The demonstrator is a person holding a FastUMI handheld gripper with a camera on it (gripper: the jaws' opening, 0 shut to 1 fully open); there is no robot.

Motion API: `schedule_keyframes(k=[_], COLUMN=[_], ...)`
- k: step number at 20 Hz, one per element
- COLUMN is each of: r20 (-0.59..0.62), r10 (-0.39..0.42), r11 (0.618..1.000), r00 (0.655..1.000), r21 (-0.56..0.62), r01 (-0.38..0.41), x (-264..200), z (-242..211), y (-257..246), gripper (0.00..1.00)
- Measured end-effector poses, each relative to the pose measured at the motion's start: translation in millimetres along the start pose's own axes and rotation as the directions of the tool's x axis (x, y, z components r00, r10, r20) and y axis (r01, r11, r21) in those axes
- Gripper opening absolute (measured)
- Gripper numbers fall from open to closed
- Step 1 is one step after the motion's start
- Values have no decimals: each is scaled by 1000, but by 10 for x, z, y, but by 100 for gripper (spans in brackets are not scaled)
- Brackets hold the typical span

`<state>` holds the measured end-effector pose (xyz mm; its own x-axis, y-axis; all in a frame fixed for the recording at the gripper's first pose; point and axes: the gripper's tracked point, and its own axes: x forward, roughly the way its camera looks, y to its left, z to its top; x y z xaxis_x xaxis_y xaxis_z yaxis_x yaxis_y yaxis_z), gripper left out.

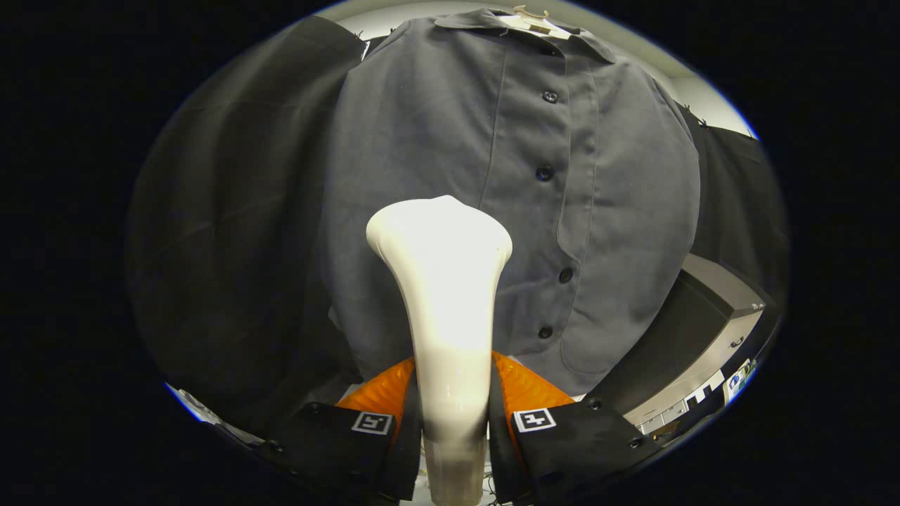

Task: Iron the clothes twice with a garment steamer, once on the left side and once on the right side.

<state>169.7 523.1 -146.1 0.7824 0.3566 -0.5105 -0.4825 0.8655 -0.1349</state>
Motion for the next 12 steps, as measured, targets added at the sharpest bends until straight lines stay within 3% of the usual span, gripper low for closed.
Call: schedule_keyframes(k=[6, 12], r20=[-64, -69], r10=[3, 5], r11=[1000, 1000], r00=[998, 998], r21=[0, -4], r01=[-3, -6], x=[70, 51], z=[-337, -392], y=[26, 22], gripper=[49, 49])
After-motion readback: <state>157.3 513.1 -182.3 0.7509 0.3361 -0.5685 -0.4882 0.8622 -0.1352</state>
